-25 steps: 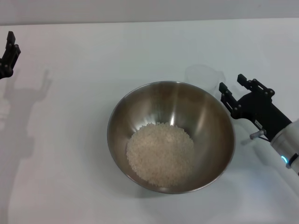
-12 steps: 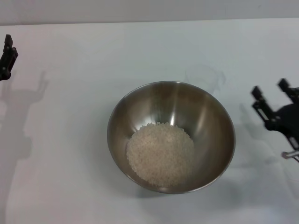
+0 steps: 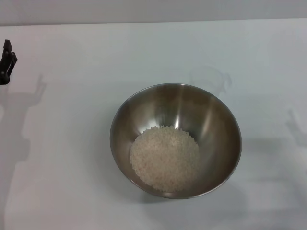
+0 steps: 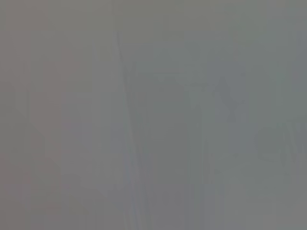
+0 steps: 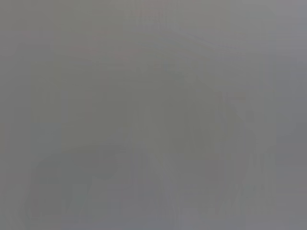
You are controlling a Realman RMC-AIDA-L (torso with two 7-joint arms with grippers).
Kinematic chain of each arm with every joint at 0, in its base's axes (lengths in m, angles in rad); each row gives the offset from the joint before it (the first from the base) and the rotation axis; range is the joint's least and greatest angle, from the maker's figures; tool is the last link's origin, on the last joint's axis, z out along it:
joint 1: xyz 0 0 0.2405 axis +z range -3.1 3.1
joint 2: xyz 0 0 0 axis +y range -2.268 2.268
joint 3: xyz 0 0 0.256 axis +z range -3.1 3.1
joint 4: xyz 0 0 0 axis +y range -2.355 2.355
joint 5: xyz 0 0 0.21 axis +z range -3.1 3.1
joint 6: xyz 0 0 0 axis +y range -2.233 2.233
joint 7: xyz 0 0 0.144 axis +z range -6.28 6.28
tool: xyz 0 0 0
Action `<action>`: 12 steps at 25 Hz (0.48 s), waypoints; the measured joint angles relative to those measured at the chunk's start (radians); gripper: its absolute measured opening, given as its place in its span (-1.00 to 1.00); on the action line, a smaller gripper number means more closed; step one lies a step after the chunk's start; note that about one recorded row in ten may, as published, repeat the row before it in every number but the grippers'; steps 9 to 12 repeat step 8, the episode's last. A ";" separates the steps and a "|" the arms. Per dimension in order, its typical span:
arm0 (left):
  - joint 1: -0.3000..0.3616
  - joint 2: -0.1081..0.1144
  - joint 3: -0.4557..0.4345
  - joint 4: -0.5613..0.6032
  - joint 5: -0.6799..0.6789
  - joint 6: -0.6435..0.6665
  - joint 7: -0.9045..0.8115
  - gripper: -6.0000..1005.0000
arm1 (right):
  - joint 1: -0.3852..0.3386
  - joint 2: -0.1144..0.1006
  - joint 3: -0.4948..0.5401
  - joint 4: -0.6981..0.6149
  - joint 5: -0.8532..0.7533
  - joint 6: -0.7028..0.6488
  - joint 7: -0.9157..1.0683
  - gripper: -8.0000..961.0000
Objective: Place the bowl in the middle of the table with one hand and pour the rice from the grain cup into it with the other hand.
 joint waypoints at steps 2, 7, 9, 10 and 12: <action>0.000 0.000 -0.003 0.000 0.000 0.000 0.000 0.65 | 0.001 0.000 0.003 -0.001 0.000 -0.003 -0.001 0.71; 0.007 0.000 -0.006 -0.006 0.000 0.003 -0.001 0.65 | 0.000 0.002 0.056 -0.001 0.001 -0.019 -0.002 0.73; 0.011 0.000 -0.007 -0.007 0.000 0.004 -0.001 0.65 | -0.003 0.003 0.076 -0.001 0.001 -0.025 -0.002 0.73; 0.011 0.000 -0.007 -0.007 0.000 0.004 -0.001 0.65 | -0.003 0.003 0.076 -0.001 0.001 -0.025 -0.002 0.73; 0.011 0.000 -0.007 -0.007 0.000 0.004 -0.001 0.65 | -0.003 0.003 0.076 -0.001 0.001 -0.025 -0.002 0.73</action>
